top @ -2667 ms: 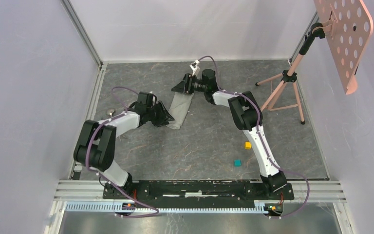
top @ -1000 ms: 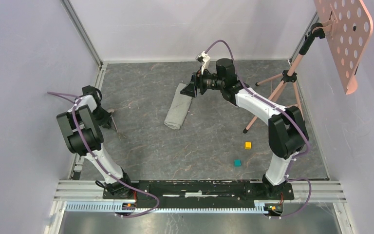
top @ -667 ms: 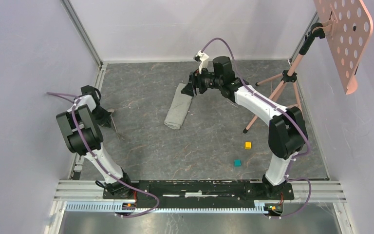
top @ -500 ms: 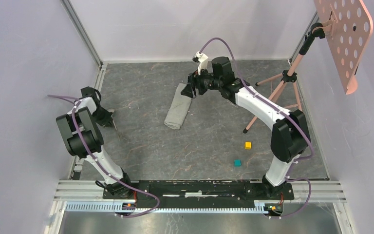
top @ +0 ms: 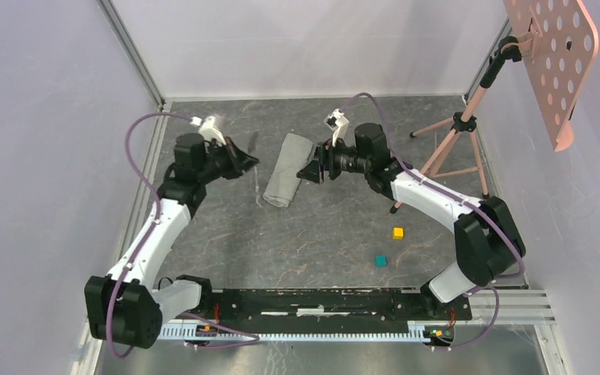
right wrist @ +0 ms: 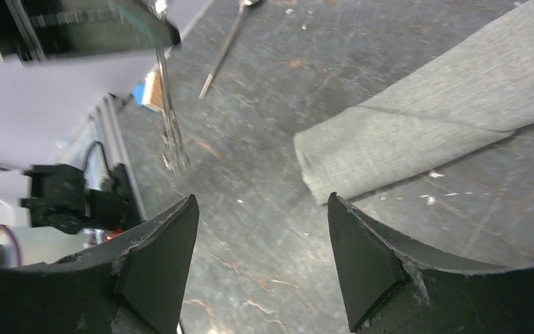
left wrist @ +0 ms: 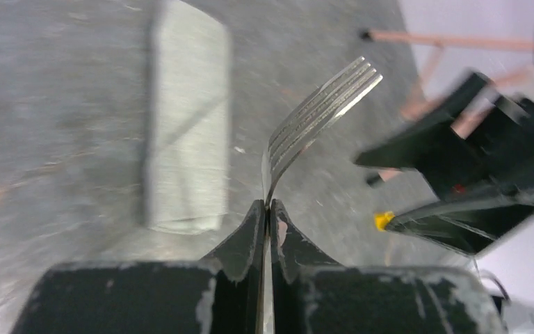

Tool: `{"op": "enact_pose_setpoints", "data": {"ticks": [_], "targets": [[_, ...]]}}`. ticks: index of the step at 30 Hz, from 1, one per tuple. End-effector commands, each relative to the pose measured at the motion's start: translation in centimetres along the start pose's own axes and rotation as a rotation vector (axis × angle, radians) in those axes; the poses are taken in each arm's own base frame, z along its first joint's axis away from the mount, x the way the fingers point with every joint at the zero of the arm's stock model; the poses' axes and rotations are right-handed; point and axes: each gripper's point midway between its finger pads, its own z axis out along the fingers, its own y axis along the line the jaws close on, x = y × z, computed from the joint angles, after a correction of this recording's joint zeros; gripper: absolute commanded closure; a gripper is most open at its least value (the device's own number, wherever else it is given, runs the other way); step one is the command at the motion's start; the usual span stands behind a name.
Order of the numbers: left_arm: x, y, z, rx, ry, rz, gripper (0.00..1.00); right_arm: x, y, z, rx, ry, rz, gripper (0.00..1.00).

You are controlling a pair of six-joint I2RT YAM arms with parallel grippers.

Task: Fold the napkin into a case and place the utensils inside
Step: Pass from the left arm to the right

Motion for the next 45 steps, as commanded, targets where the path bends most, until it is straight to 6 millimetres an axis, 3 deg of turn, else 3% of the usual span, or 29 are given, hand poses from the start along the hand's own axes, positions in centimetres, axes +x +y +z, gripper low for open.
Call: {"op": "enact_pose_setpoints", "data": {"ticks": [1,6,9,12,19,33,41,45], "targets": [[2.0,-7.7,0.0,0.322,-0.020,0.169,0.98,-5.0,4.8,-1.9,-0.159,-0.242,0.049,0.25],[3.5,-11.4,-0.1,0.410,-0.016,0.170,0.98,-5.7,4.7,-2.3,-0.065,-0.330,0.100,0.26],[4.4,-12.2,0.5,0.415,0.009,0.163,0.98,-6.5,4.7,-2.4,-0.009,-0.382,0.119,0.26],[5.2,-12.0,1.3,0.385,0.035,0.145,0.98,-7.2,5.0,-2.0,0.040,-0.411,0.125,0.26],[5.9,-11.7,2.2,0.372,0.051,0.131,0.98,-6.3,3.9,0.3,0.176,-0.393,0.194,0.27],[6.4,-11.6,2.9,0.373,0.067,0.142,0.98,-5.8,3.1,2.9,0.233,-0.357,0.206,0.48],[6.4,-11.6,3.3,0.373,0.068,0.141,0.98,-5.3,2.7,4.2,0.282,-0.342,0.206,0.49],[6.2,-11.6,3.5,0.370,0.069,0.139,0.98,-4.7,2.0,4.7,0.323,-0.329,0.229,0.55]]}}
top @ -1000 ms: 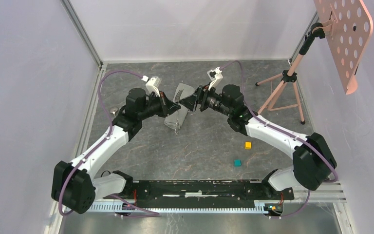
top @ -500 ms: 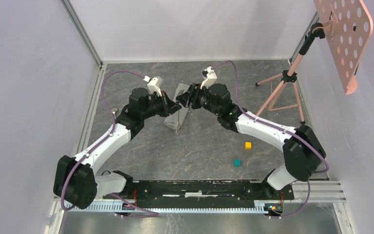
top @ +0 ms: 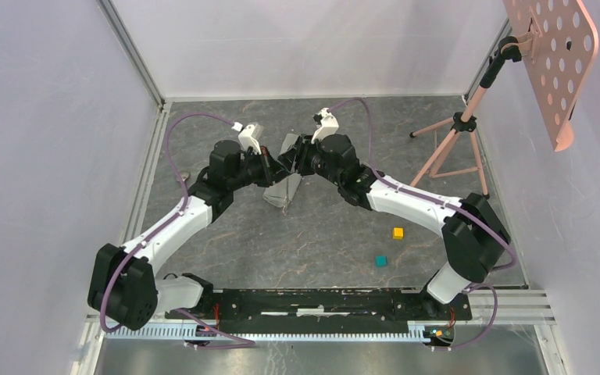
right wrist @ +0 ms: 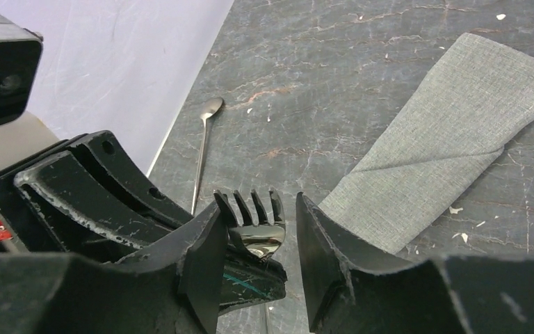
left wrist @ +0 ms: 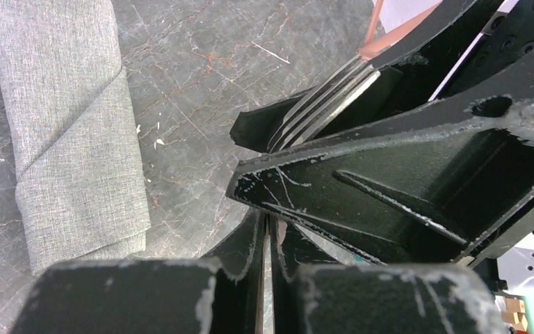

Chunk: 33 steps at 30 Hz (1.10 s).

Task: Fold the napkin into a case and place the utensils inside
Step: Pass from the left arm to the right, then insert the fork into the folded napkin.

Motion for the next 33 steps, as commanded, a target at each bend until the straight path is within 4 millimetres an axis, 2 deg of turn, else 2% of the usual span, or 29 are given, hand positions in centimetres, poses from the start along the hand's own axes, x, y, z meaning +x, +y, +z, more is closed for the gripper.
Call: {"op": "enact_pose_setpoints", "data": {"ticks": [1,3,6,9,12,14,16,18,20,23,27,33], "targets": [[-2.4,-1.6,0.4,0.043,-0.066,0.000,0.98,-1.3,0.3,0.7,0.040,-0.040,0.016,0.57],[-2.5,-1.2,0.6,0.024,-0.064,-0.015,0.97,-1.4,0.0,0.9,0.059,-0.046,0.026,0.62],[-2.5,-0.5,0.9,-0.016,-0.058,-0.047,0.90,-1.7,-0.5,1.4,0.097,-0.057,0.039,0.67],[-2.6,0.0,1.0,-0.049,-0.059,-0.082,0.79,-2.3,-0.9,2.0,0.125,-0.082,0.051,0.70],[-3.0,0.8,0.9,-0.097,-0.063,-0.115,0.59,-3.4,-1.1,2.9,0.157,-0.108,0.047,0.71],[-3.1,2.3,0.3,-0.165,-0.057,-0.156,0.52,-4.3,-1.7,3.8,0.190,-0.120,0.026,0.71],[-3.0,4.7,-0.9,-0.240,-0.057,-0.236,0.48,-5.4,-2.8,4.6,0.240,-0.141,-0.009,0.72],[-2.4,7.3,-2.2,-0.301,-0.062,-0.357,0.47,-6.6,-4.4,5.5,0.298,-0.160,-0.038,0.72],[-1.5,8.7,-2.7,-0.297,-0.056,-0.435,0.47,-8.0,-5.8,6.4,0.345,-0.182,-0.061,0.72],[0.7,8.9,-1.9,-0.253,0.008,-0.474,0.49,-9.3,-8.4,7.7,0.414,-0.195,-0.080,0.73],[3.3,9.7,-0.5,-0.225,0.069,-0.536,0.58,-10.5,-10.7,9.9,0.471,-0.201,-0.094,0.74],[6.8,10.4,0.9,-0.243,0.124,-0.559,0.65,-10.2,-13.5,12.9,0.528,-0.195,-0.118,0.76]]}}
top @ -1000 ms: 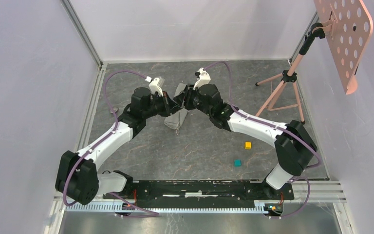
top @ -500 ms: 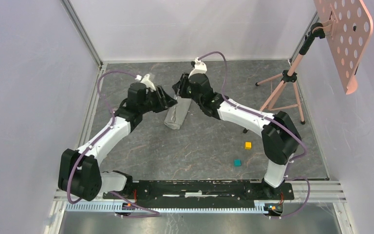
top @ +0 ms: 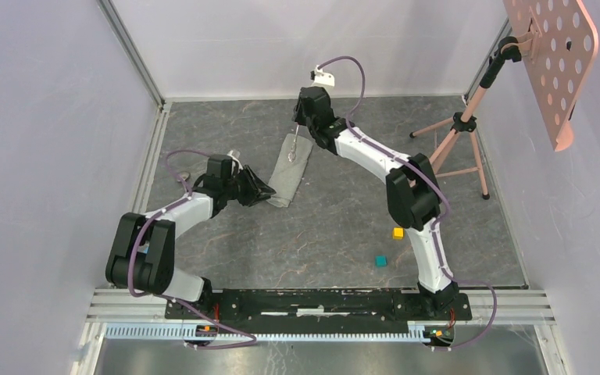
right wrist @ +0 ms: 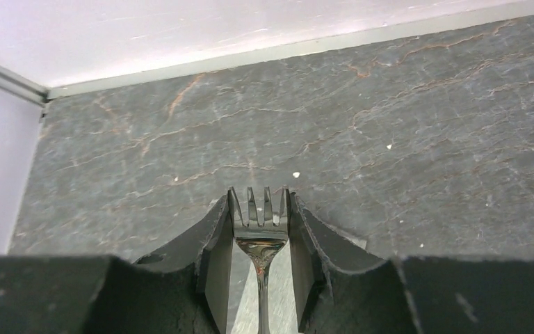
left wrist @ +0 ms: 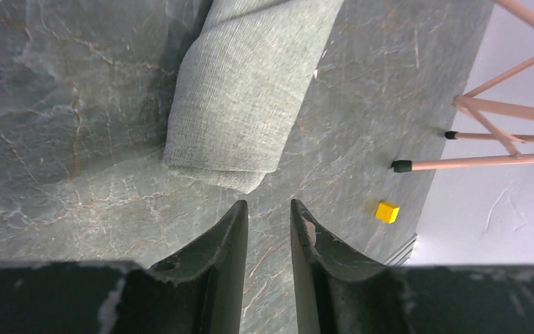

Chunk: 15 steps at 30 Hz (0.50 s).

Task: Fold the napkin into a case and place the utensils inside
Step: Insert the fork into the folded napkin.

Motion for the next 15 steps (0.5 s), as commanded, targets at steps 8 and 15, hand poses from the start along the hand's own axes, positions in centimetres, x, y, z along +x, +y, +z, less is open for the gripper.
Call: {"op": "enact_pose_setpoints", "data": {"ticks": [8,15], "targets": [[3.4,0.8,2.5,0.037,0.039,-0.046,0.71,-0.3,0.5,4.2,0.039,-0.063,-0.062,0.80],[4.1,1.9,3.4,0.022,0.043,-0.074,0.71,2.6,-0.3,4.2,0.047,0.006,-0.038,0.80]]}}
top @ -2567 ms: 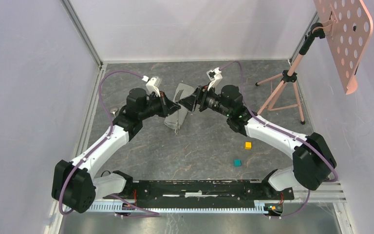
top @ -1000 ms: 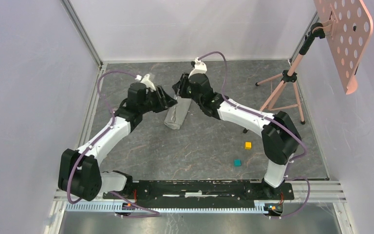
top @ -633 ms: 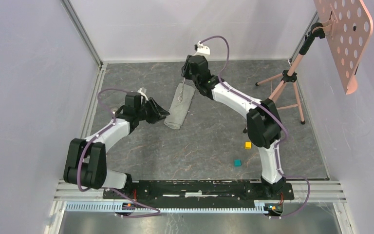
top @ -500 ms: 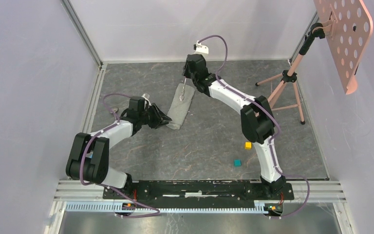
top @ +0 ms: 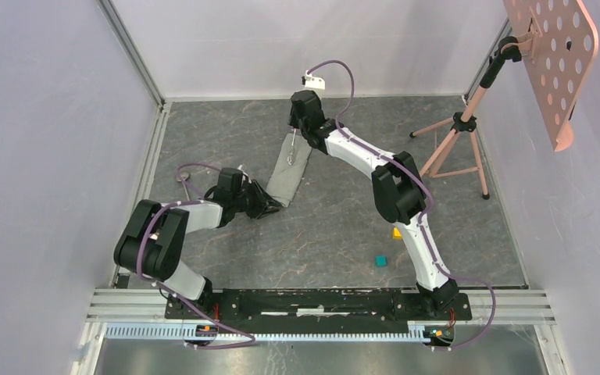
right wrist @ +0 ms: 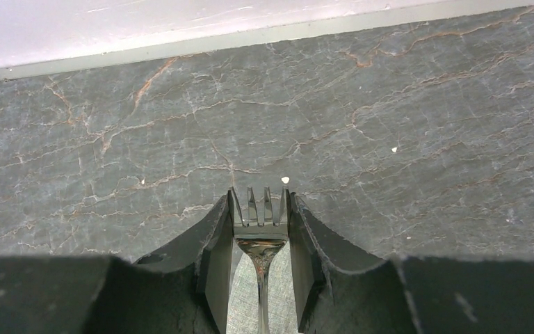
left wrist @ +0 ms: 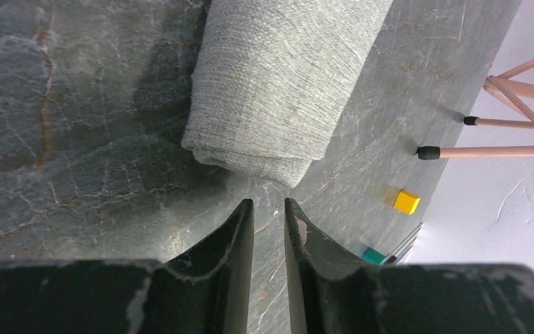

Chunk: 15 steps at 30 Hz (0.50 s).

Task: Fold the napkin into a case and place the utensils inside
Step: Insert the fork into the folded napkin.

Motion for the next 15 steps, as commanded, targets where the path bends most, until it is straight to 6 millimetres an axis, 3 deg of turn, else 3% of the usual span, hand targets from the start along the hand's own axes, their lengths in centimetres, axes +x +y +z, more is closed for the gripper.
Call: {"op": "enact_pose_setpoints", "data": {"ticks": [1,15], "targets": [[-0.7,-0.7,0.7,0.036,-0.037,-0.029,0.71,-0.8,0.9,-0.6,-0.017,-0.019,0.041,0.79],[-0.3,1.1,2.3,0.012,-0.059,-0.072,0.72,0.9,1.6,-3.0,-0.005,0.057,0.063,0.76]]}}
